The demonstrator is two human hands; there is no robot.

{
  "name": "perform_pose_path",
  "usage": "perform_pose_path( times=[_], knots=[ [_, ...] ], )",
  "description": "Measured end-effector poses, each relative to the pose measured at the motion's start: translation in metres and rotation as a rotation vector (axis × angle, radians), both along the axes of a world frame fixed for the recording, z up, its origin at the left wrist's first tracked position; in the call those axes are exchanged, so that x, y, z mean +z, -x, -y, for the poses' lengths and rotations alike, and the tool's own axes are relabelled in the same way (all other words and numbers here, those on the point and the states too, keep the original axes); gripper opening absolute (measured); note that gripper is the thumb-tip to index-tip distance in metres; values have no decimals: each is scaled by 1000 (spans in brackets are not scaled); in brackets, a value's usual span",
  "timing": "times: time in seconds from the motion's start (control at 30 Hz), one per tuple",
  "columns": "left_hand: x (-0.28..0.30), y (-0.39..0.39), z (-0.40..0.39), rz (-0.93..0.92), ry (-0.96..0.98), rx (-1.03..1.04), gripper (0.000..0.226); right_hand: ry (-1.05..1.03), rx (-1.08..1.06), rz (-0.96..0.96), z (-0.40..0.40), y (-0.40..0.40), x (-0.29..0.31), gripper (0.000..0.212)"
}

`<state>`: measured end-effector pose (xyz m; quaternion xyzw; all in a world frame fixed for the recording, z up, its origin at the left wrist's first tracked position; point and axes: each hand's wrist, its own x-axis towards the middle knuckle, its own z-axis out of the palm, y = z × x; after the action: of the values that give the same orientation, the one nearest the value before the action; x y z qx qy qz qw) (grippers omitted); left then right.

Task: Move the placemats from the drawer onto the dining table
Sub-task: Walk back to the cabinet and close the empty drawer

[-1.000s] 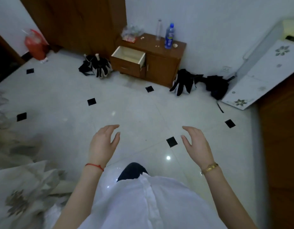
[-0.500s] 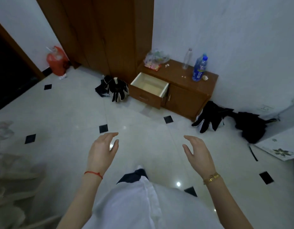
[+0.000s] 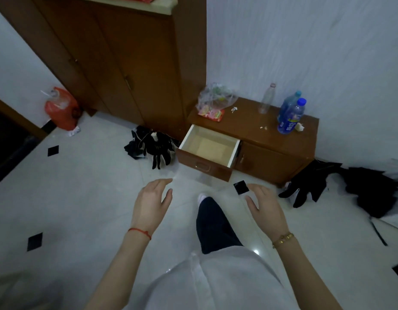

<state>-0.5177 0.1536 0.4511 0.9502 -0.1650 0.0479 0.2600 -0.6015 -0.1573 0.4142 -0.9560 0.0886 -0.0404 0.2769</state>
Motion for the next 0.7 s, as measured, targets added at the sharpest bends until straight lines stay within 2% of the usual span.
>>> perform_pose_path(
  times=[0.33, 0.53, 0.7],
  knots=[
    [-29, -228, 40, -6, -45, -165, 30, -21, -73, -43, 29, -202, -24, 31],
    [-59, -310, 59, -106, -55, -229, 30, -9, -91, -158, 33, -268, -56, 32],
    [-121, -357, 70, -148, -121, -332, 32, -14, -163, -179, 26, -299, -111, 31]
  ],
)
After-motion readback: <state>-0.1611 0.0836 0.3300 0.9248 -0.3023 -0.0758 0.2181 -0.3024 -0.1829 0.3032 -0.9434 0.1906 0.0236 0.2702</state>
